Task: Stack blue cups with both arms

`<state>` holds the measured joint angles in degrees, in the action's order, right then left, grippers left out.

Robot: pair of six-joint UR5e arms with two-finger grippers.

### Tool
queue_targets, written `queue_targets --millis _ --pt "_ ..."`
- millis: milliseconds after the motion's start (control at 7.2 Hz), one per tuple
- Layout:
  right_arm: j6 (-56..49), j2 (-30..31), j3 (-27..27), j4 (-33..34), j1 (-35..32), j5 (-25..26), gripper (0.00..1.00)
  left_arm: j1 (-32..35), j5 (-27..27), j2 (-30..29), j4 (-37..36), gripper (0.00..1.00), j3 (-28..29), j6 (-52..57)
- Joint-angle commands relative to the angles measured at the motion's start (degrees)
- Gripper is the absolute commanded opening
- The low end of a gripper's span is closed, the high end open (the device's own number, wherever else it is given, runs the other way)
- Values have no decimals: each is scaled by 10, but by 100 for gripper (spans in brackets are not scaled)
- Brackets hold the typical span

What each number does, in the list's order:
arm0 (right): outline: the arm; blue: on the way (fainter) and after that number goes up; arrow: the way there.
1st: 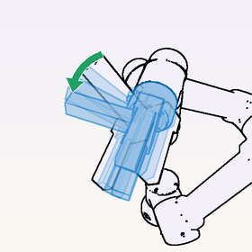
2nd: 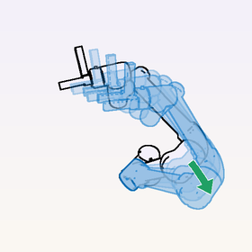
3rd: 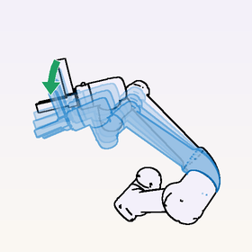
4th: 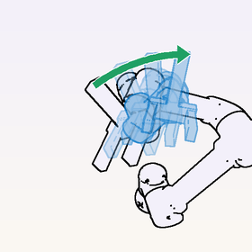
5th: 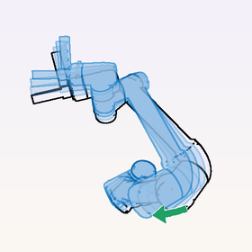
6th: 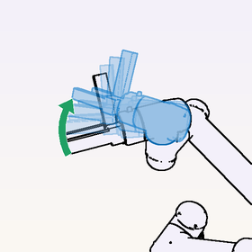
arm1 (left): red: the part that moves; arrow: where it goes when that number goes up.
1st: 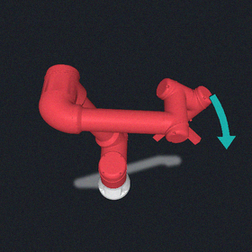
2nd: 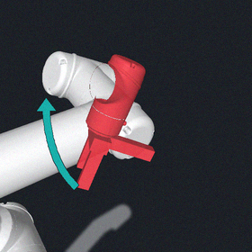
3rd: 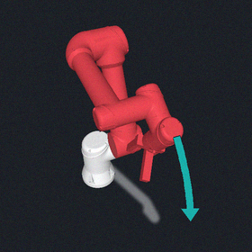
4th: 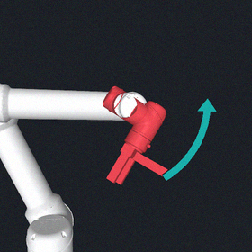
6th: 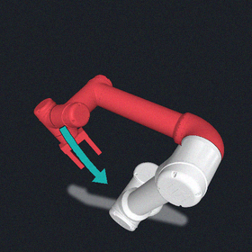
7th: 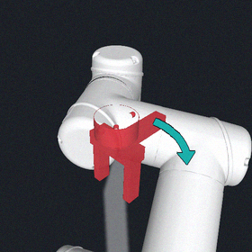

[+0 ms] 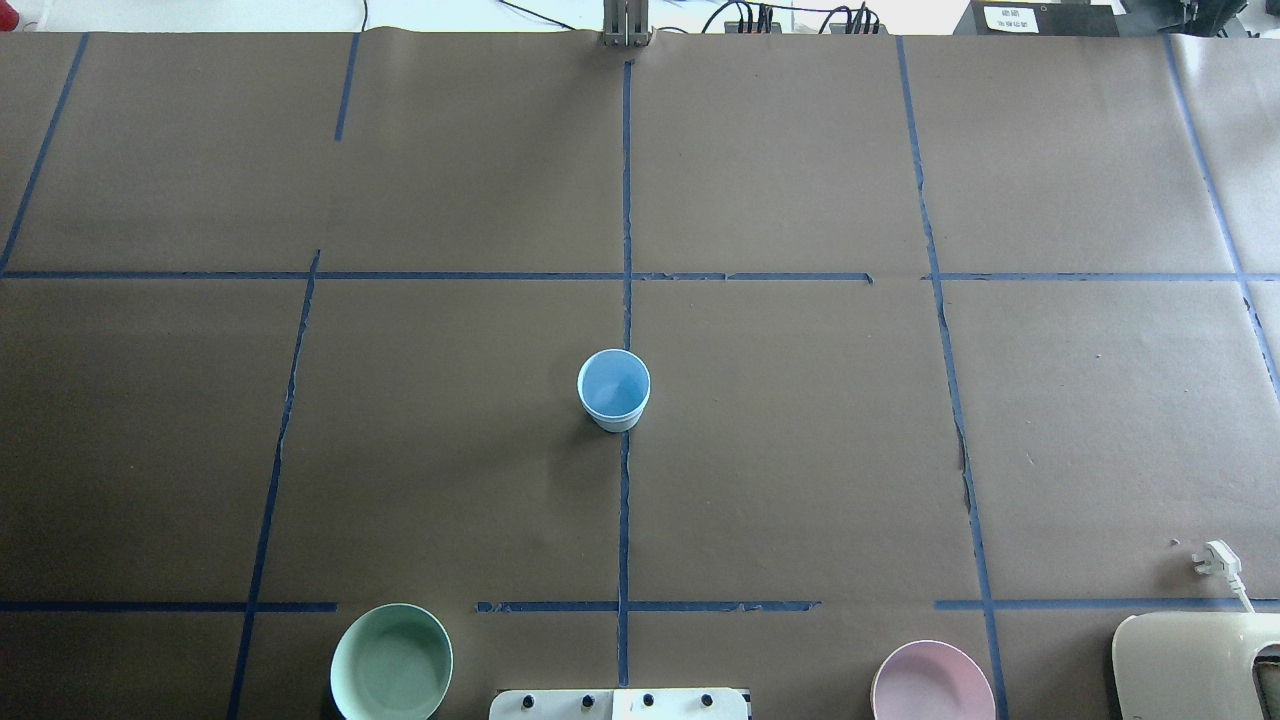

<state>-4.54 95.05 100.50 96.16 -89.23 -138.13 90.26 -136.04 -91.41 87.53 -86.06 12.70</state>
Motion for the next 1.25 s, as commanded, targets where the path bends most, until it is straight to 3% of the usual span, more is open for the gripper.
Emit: queue_targets --millis 0,1111 --pt "5 13 -65 -100 -16 -19 100 4 -2 -1 -3 100 -2 0" --pt "5 12 -64 -97 -30 -23 100 17 3 -2 -6 100 -4 0"
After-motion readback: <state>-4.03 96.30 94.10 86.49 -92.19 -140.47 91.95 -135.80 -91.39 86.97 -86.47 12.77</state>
